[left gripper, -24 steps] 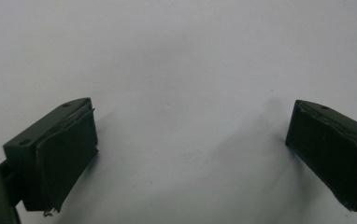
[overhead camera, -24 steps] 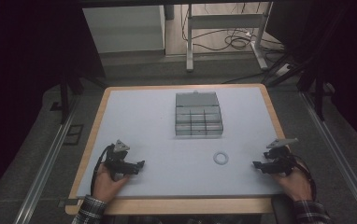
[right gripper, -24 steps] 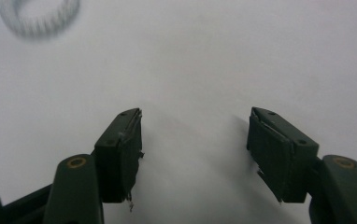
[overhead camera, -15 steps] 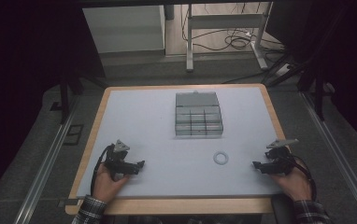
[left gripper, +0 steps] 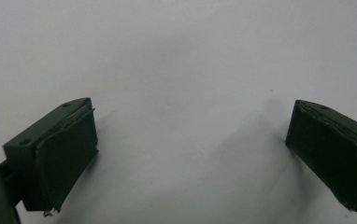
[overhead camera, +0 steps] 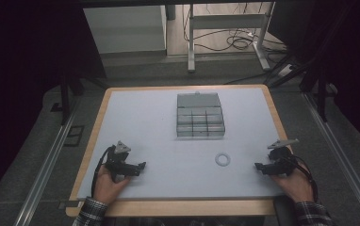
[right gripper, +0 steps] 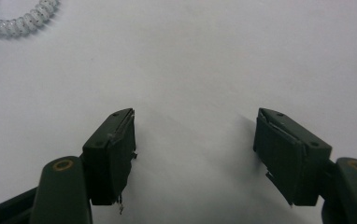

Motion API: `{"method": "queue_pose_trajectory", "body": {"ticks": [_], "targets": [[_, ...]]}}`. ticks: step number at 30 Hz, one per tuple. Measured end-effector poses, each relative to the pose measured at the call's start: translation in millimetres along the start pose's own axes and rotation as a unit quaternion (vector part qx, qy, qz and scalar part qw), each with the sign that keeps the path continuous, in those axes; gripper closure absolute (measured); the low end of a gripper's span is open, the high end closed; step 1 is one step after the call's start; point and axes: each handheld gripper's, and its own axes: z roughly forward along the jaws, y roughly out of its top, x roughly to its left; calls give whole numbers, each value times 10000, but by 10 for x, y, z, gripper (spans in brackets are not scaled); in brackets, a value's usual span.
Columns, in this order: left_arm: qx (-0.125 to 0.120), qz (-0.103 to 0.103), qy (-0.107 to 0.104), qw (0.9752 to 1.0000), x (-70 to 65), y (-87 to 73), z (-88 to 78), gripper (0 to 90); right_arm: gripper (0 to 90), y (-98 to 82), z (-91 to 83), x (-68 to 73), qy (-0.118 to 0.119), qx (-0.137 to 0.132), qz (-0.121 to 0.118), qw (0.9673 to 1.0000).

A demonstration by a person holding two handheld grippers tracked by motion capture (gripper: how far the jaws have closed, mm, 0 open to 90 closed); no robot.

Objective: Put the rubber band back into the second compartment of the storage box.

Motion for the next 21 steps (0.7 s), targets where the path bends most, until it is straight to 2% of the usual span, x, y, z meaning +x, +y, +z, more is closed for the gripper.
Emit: {"method": "queue_pose_trajectory", "body": {"ticks": [14, 16, 21], "targets": [[3, 1, -2, 10000, 0, 0, -1, 24, 296, 19, -9, -8, 57, 39, 59, 10000], [2, 3, 1, 10000, 1, 0, 0, 24, 306, 36, -23, -15, 192, 29, 142, 9997], [2, 4, 1, 10000, 1, 0, -1, 24, 311, 69, -28, 1, 241, 94, 103, 9996]]}}
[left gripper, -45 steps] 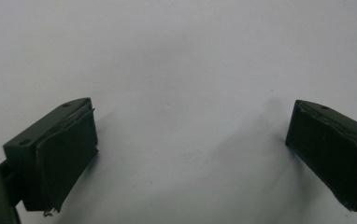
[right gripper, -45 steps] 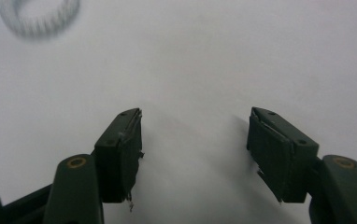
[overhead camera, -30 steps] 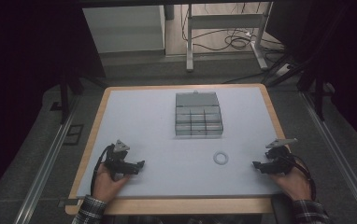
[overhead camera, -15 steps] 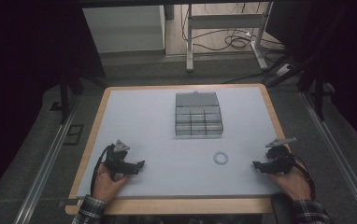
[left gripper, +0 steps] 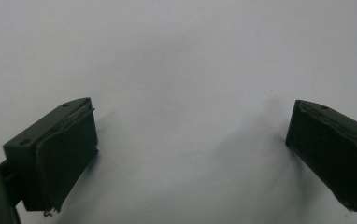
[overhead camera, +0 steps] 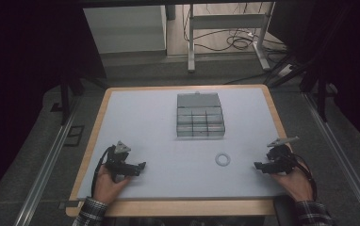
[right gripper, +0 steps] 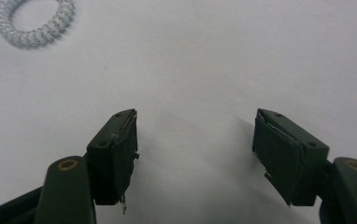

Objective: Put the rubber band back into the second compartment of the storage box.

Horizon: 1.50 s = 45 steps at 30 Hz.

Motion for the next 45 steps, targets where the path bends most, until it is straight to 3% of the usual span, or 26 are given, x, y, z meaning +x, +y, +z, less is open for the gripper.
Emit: {"method": "queue_pose_trajectory", "body": {"ticks": [10, 20, 31, 45], "targets": [[1, -1, -3, 10000, 0, 0, 0, 24, 328, 101, -4, 43, 57, 182, -176, 9997], [1, -1, -2, 10000, -1, 0, 0, 24, 422, 200, -1, 78, 60, 310, -384, 9988], [-1, -4, -3, 10000, -1, 0, 0, 24, 501, 356, 44, 102, 222, 388, -416, 9981], [0, -1, -4, 10000, 0, -1, 0, 24, 636, 631, 140, 248, 493, 600, -627, 9950]]}}
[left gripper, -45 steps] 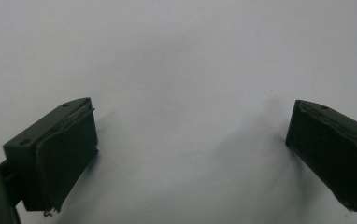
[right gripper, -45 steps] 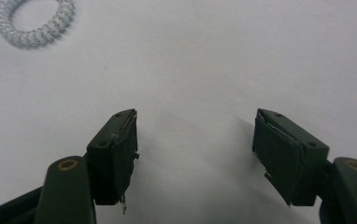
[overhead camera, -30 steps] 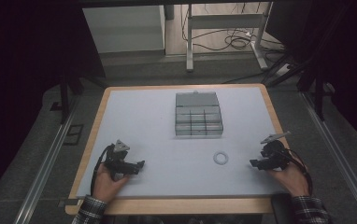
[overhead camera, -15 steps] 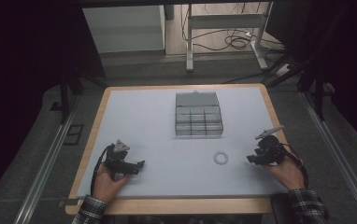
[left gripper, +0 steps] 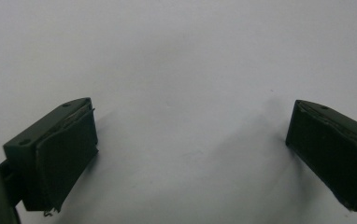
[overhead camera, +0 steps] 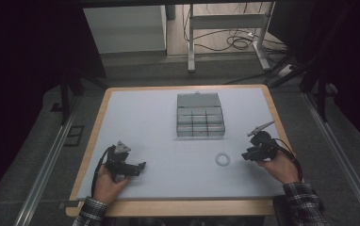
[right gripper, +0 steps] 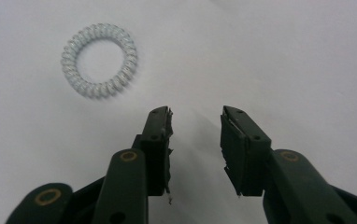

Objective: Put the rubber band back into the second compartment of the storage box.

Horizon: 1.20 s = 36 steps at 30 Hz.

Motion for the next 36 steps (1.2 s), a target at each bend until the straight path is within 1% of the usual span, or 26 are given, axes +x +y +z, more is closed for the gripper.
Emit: {"method": "queue_pose_trajectory", "body": {"ticks": [3, 10, 12, 14, 18, 20, 21, 23, 26, 29, 32, 33, 36], "targets": [[-7, -3, 0, 10000, -1, 0, 1, 24, 654, 34, 19, 13, 26, 36, -42, 10000], [-6, 0, 2, 10000, 0, -1, 1, 24, 701, 171, 101, 97, 184, 122, -155, 9996], [-6, -2, -1, 10000, 0, -1, 1, 24, 705, 188, 112, 109, 215, 122, -167, 9996], [-6, -3, -1, 10000, 0, -1, 1, 24, 715, 236, 148, 149, 263, 168, -239, 9992], [-5, -1, -1, 10000, 0, -1, 0, 24, 731, 289, 200, 199, 325, 206, -311, 9988], [-8, -1, 1, 10000, 0, -1, 1, 24, 733, 302, 215, 213, 339, 214, -311, 9987], [-6, 1, 2, 10000, 1, -1, 0, 24, 735, 331, 246, 239, 350, 255, -367, 9984], [-5, 0, 2, 10000, 1, 0, 0, 24, 736, 354, 269, 259, 382, 257, -406, 9981], [-5, 0, 2, 10000, 0, 0, 0, 24, 735, 377, 290, 284, 392, 280, -422, 9979], [-7, -2, -1, 10000, 0, -1, 1, 24, 738, 415, 333, 326, 388, 335, -513, 9974], [-5, 1, 1, 10000, 1, -1, 0, 24, 749, 428, 359, 344, 334, 410, -560, 9970], [-8, -2, 1, 10000, 0, -1, 1, 24, 757, 437, 387, 357, 262, 508, -610, 9965], [-6, 0, 1, 10000, 1, -1, 0, 24, 773, 442, 401, 362, 218, 565, -637, 9961]]}}
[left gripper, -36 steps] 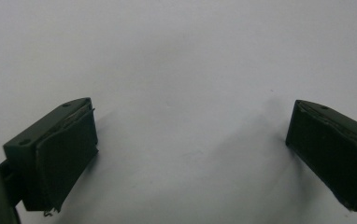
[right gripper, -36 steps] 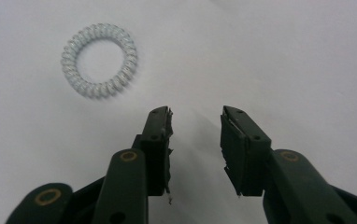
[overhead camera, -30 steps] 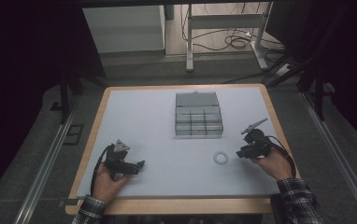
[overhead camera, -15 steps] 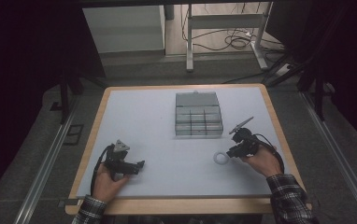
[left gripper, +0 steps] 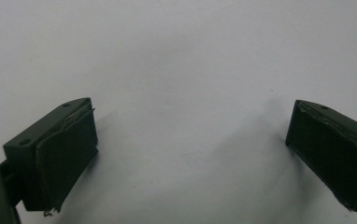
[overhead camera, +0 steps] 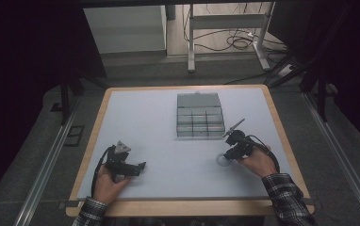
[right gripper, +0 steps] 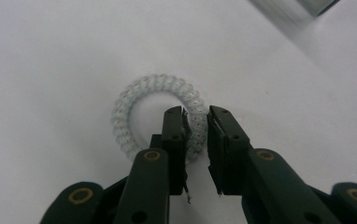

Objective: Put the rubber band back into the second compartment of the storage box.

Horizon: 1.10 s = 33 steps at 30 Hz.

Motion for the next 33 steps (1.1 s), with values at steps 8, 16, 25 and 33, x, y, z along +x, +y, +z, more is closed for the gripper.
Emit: {"method": "queue_pose_trajectory", "body": {"ticks": [8, 16, 25, 33], "targets": [[-2, -3, -2, 10000, -1, 0, 0, 24, 821, 92, 17, 55, -207, 404, -189, 9988], [1, -3, -2, 10000, -1, 0, 0, 24, 824, 140, -22, -13, -7, 442, -15, 9990], [1, -2, -2, 10000, -1, 0, 0, 24, 824, 209, -192, -57, 85, 258, 51, 9996], [1, -2, 1, 10000, -1, 0, 0, 24, 824, 294, -315, -129, 170, 20, 131, 9998]]}}
